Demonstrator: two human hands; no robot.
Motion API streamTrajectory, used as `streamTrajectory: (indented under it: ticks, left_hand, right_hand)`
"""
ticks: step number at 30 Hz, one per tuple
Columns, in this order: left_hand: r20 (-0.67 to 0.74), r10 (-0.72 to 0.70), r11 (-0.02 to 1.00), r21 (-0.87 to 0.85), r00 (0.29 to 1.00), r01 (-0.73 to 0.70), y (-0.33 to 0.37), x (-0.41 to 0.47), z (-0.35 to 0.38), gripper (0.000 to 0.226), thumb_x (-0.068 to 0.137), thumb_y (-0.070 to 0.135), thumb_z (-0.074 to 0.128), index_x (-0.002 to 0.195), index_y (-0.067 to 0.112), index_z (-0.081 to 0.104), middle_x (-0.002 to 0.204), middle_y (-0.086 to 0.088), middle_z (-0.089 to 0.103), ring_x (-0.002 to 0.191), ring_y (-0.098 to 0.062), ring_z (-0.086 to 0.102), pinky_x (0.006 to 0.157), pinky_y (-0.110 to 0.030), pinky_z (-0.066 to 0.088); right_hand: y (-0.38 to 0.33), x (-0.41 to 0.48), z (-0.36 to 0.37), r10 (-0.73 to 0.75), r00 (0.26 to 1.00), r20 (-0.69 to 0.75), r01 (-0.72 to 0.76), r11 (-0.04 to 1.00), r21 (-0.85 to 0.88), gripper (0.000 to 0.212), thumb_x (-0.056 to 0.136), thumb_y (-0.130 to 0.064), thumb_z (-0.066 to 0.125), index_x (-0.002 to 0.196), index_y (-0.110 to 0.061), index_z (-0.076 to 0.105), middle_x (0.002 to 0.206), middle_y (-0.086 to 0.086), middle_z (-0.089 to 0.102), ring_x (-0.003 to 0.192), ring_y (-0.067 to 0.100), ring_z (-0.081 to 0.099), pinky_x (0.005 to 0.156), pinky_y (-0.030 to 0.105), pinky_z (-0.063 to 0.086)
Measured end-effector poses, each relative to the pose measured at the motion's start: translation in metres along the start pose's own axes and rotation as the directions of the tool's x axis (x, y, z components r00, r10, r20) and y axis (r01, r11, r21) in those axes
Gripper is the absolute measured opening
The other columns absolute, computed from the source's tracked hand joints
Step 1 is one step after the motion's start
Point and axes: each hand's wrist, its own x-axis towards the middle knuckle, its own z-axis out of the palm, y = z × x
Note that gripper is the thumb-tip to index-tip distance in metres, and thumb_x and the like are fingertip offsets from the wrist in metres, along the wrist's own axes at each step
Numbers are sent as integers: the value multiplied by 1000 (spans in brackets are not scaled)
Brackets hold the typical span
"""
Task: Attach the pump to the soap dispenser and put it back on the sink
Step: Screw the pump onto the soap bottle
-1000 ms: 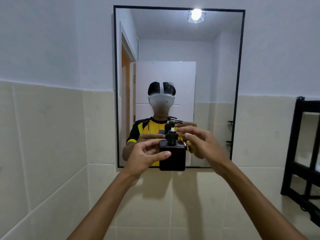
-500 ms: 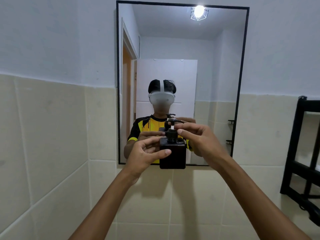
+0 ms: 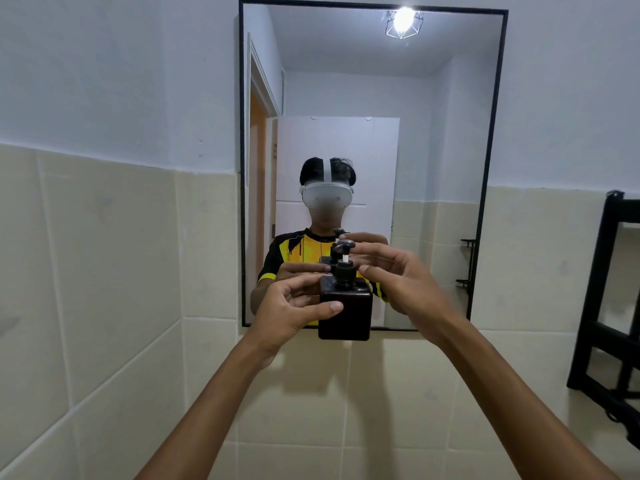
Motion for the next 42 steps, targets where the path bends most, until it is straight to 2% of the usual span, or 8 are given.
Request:
streamTrajectory:
  ticks: [4,8,15,20,27,32,38,42]
  left_hand:
    - [10,-6,1000,-11,1000,6,1,1,-2,62,65,15,84,124,7,68,116,-11,77,109,-22,74,89,-30,60]
    - [29,-11,1000,21,1000,10,1,-1,-2,63,65,17,85,125,8,68,115,-11,77,110,-23,74,91,-33,60]
    - [22,-16,1000,-15,1000,16,3,0,-3,65,63,15,84,125,6,67,116,-14,77,109,-24,74,92,-34,60]
    - [17,-8,1000,-19,1000,9,3,-1,-1,62,65,15,83,124,6,68,115,-13,77,108,-22,75,92,-32,60]
    - [-20,-31,999,-44,999,30,-1,-4,-4,60,65,14,83,123,4,69,115,-14,77,110,-25,73,86,-26,60]
    - [1,-36,999,-9,999,36,-2,-6,-4,50,75,-2,79,124,3,68,114,-15,77,108,-24,74,83,-24,60]
    - [-7,-29,999,-17,1000,29,1,-4,-6,64,64,15,84,125,5,67,116,-14,77,111,-23,73,88,-27,60]
    - [8,-27,999,-27,1000,27,0,-3,-3,64,63,15,83,124,4,67,116,-15,76,110,-24,73,90,-28,60]
  right_hand:
    - [-1,0,-1,0,999,-37,0,1000,9,31,96,4,58,124,-6,69,112,22,74,112,25,69,91,22,56]
    - [-4,-1,3,35,999,36,-36,999,27,36,97,5,56,129,-9,65,118,15,75,119,21,68,103,35,52]
    - [-5,0,-2,51,998,-30,-50,999,16,43,94,10,55,131,-10,62,109,16,76,115,20,70,108,36,49]
    - [-7,3,2,77,997,4,-77,996,39,62,93,12,56,147,-16,45,124,17,70,118,19,68,96,26,57]
    - [-6,1,0,47,998,-32,-48,999,-25,61,91,11,61,144,-18,49,118,18,71,107,19,72,92,25,58]
    - [-5,5,8,63,998,7,-63,996,-66,65,91,17,56,145,-17,48,117,11,68,102,11,72,86,20,57]
    - [-9,5,3,42,999,-28,-45,995,-92,60,87,10,66,140,-17,53,108,18,74,106,17,72,94,28,58]
    - [-11,5,4,72,997,26,-70,996,-64,59,90,15,61,141,-14,52,103,10,72,96,10,72,84,21,58]
